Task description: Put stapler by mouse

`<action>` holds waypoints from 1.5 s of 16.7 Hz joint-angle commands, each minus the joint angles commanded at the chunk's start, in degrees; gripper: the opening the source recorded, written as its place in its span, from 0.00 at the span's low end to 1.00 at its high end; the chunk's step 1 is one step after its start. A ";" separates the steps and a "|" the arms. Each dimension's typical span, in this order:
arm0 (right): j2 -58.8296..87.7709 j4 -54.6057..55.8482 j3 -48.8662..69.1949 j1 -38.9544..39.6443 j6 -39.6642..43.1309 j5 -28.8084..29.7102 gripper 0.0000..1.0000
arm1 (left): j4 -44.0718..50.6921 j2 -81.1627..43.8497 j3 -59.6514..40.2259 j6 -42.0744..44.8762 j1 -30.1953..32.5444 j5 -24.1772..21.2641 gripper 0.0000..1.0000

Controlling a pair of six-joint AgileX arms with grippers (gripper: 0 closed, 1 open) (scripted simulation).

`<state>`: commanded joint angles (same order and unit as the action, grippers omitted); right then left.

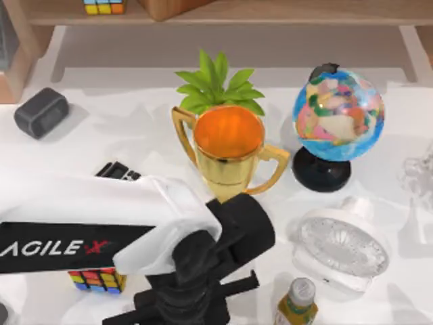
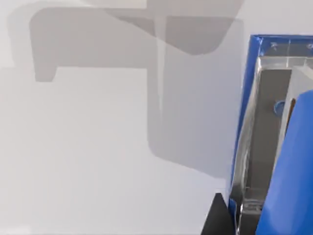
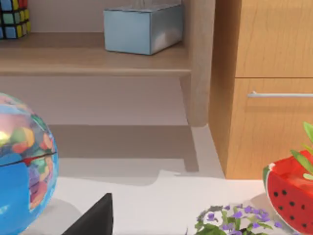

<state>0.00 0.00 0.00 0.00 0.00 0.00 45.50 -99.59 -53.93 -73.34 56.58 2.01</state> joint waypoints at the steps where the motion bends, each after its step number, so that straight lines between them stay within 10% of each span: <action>1: 0.00 0.00 0.00 0.00 0.00 0.00 1.00 | 0.69 0.50 -0.40 0.19 0.02 0.04 0.00; 15: 0.00 0.00 0.00 0.00 0.00 0.00 1.00 | 5.77 2.35 -5.64 4.14 -2.01 -1.96 0.00; 25: 0.00 0.00 0.00 0.00 0.00 0.00 1.00 | 15.77 9.10 -18.55 50.77 -34.13 -2.09 0.00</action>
<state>0.00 0.00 0.00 0.00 0.00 0.00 61.26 -90.49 -72.48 -22.57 22.45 -0.08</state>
